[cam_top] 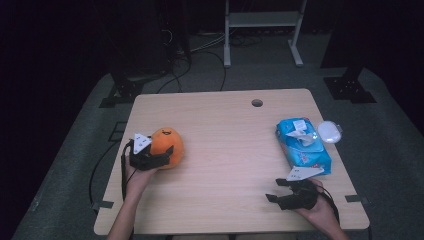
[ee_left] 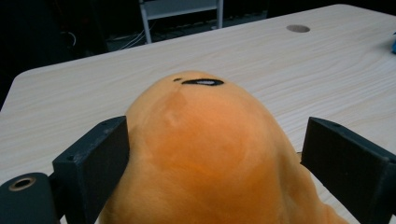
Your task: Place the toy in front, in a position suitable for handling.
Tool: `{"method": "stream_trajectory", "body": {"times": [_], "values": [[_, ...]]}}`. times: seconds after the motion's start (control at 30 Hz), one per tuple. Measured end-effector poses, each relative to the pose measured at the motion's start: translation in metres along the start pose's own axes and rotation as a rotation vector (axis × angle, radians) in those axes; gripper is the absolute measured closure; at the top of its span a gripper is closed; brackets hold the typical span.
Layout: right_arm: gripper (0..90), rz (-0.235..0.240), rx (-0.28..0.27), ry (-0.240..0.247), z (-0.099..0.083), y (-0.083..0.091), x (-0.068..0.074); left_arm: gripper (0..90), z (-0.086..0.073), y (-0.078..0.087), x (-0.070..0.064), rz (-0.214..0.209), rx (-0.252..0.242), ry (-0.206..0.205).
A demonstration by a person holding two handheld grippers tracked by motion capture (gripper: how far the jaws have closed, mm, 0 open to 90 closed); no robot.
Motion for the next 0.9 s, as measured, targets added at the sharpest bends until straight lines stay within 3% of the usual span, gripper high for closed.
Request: {"method": "stream_trajectory", "body": {"times": [0.03,0.2,0.23,0.27,0.3,0.4,0.9], "values": [[28.1,0.000,-0.002,0.001,0.000,0.000,0.000,9.7,-0.004,-0.002,0.001,0.018,0.020,-0.027],[28.1,-0.001,0.000,0.002,0.000,0.000,0.000,14.3,-0.010,-0.005,0.002,0.013,0.020,-0.009],[28.1,0.000,0.000,0.001,0.000,0.000,0.000,17.2,-0.011,-0.005,0.002,0.012,0.022,-0.017],[28.1,0.000,-0.002,0.001,0.000,0.000,0.000,25.7,-0.012,-0.005,0.001,0.005,0.025,-0.021],[28.1,0.000,-0.002,0.001,0.000,0.000,0.000,25.7,-0.013,-0.005,0.000,-0.001,0.024,-0.023],[28.1,-0.001,-0.002,0.001,0.000,0.000,0.000,37.1,-0.015,-0.003,0.000,0.000,0.027,-0.038],[28.7,0.004,-0.004,0.004,0.001,0.001,0.000,47.7,0.000,0.011,0.010,-0.034,-0.058,0.070]]}}
Point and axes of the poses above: each handheld gripper's, and its own axes: y roughly backward along the jaws, z roughly out of its top, x roughly to its left, the point moved 8 cm from there along -y, roughly forward along the jaws, and after that the axes turned 13 degrees about -y, right-handed, at the moved point
